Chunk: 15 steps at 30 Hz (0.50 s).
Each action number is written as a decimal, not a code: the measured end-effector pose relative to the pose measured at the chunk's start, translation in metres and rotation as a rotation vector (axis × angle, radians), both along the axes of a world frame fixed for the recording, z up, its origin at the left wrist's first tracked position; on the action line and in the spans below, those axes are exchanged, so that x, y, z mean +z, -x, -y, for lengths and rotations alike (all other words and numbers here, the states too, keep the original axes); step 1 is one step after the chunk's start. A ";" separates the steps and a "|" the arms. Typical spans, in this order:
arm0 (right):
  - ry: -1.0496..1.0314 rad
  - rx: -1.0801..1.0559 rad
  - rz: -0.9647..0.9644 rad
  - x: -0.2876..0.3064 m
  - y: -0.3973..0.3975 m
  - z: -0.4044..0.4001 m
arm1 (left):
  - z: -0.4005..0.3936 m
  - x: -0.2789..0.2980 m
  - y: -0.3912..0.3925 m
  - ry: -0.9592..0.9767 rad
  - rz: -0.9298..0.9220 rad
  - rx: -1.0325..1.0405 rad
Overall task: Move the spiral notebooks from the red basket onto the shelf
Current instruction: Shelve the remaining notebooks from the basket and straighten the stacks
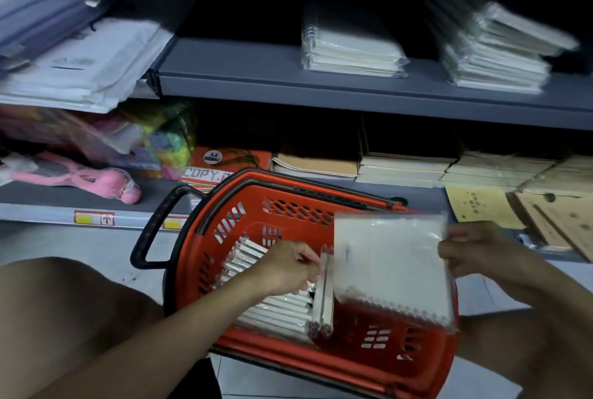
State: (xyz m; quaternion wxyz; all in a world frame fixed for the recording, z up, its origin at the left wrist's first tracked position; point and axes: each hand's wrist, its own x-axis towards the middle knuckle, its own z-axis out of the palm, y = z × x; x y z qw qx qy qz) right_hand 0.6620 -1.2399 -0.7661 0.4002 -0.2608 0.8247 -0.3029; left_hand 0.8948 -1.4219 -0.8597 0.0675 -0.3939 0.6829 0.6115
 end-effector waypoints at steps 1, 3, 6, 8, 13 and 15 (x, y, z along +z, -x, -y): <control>0.067 -0.031 0.006 0.007 -0.003 -0.003 | -0.002 0.002 -0.001 0.029 0.003 -0.005; 0.158 -0.076 0.031 0.016 -0.013 -0.007 | -0.007 0.007 -0.004 0.095 0.003 -0.004; 0.265 -0.071 0.062 0.026 -0.037 -0.007 | -0.006 0.015 -0.009 0.100 -0.062 0.123; 0.324 -0.087 0.063 0.029 -0.050 -0.005 | 0.001 0.020 -0.013 0.005 -0.141 0.309; 0.557 -0.234 0.105 0.033 -0.068 0.004 | 0.020 0.047 -0.024 -0.132 -0.357 0.654; 0.658 -0.336 0.188 0.033 -0.074 0.010 | 0.028 0.067 -0.026 -0.182 -0.493 0.613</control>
